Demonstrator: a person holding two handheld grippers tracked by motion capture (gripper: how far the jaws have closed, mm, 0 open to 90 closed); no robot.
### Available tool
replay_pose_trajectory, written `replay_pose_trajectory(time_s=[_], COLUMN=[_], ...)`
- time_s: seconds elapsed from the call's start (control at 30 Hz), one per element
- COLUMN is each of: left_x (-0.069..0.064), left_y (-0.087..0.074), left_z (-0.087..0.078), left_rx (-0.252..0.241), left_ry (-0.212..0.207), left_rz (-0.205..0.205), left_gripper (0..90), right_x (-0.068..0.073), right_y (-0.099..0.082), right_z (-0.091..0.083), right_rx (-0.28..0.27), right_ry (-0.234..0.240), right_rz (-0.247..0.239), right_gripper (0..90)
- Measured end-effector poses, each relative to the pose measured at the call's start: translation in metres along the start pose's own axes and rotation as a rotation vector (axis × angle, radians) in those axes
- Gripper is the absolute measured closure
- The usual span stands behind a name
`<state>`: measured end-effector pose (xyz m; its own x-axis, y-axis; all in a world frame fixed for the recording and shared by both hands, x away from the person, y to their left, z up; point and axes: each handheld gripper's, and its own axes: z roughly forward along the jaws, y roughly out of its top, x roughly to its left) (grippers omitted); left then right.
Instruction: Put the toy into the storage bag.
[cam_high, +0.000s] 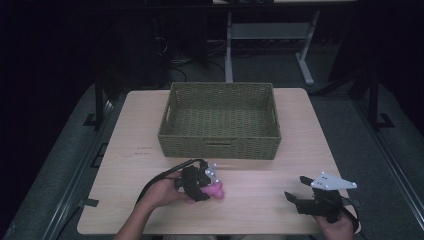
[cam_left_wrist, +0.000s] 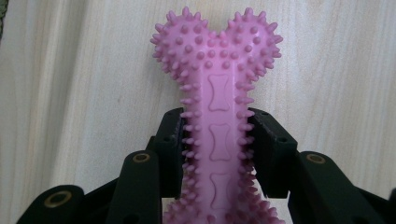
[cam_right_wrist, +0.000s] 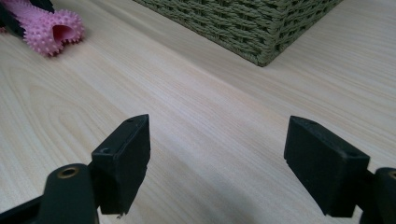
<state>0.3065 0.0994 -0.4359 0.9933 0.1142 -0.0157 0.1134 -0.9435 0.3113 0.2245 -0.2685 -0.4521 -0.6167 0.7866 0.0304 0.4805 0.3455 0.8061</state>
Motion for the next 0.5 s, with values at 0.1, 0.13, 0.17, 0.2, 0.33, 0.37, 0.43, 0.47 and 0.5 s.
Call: replay_pose_trajectory(time_s=[0.1, 0.13, 0.17, 0.2, 0.33, 0.37, 0.43, 0.47, 0.5], left_x=[0.0, 0.0, 0.0, 0.0, 0.002, 0.003, 0.004, 0.005, 0.005], left_y=[0.0, 0.0, 0.0, 0.0, 0.001, 0.001, 0.001, 0.001, 0.001], left_z=[-0.001, -0.001, -0.002, -0.003, -0.009, -0.011, -0.015, -0.017, -0.019], left_rx=[-0.008, -0.011, -0.012, -0.015, -0.034, -0.04, -0.04, -0.039, -0.038], left_ry=[-0.01, -0.011, -0.012, -0.013, -0.017, -0.021, -0.018, -0.017, -0.019], left_rz=[0.0, 0.002, 0.003, 0.0, -0.005, -0.007, -0.009, -0.008, -0.006], left_gripper=[58.6, 58.6, 58.7, 58.7, 58.7, 58.7, 58.7, 58.7, 58.6], right_x=[0.0, -0.001, -0.001, -0.001, -0.002, -0.002, -0.003, -0.003, -0.003], right_y=[0.0, 0.0, 0.0, -0.001, -0.001, -0.001, -0.001, -0.001, -0.001], right_z=[0.0, 0.0, 0.0, 0.0, 0.001, 0.001, 0.001, 0.001, 0.001], right_rx=[0.001, 0.001, 0.002, 0.003, 0.003, 0.004, 0.004, 0.003, 0.006], right_ry=[-0.001, -0.001, -0.001, -0.001, -0.001, -0.001, 0.001, 0.002, 0.002], right_rz=[0.002, 0.005, 0.006, 0.006, 0.002, 0.002, 0.002, 0.004, 0.003], right_gripper=[22.2, 22.3, 22.2, 22.2, 22.2, 22.2, 22.2, 22.2, 22.2])
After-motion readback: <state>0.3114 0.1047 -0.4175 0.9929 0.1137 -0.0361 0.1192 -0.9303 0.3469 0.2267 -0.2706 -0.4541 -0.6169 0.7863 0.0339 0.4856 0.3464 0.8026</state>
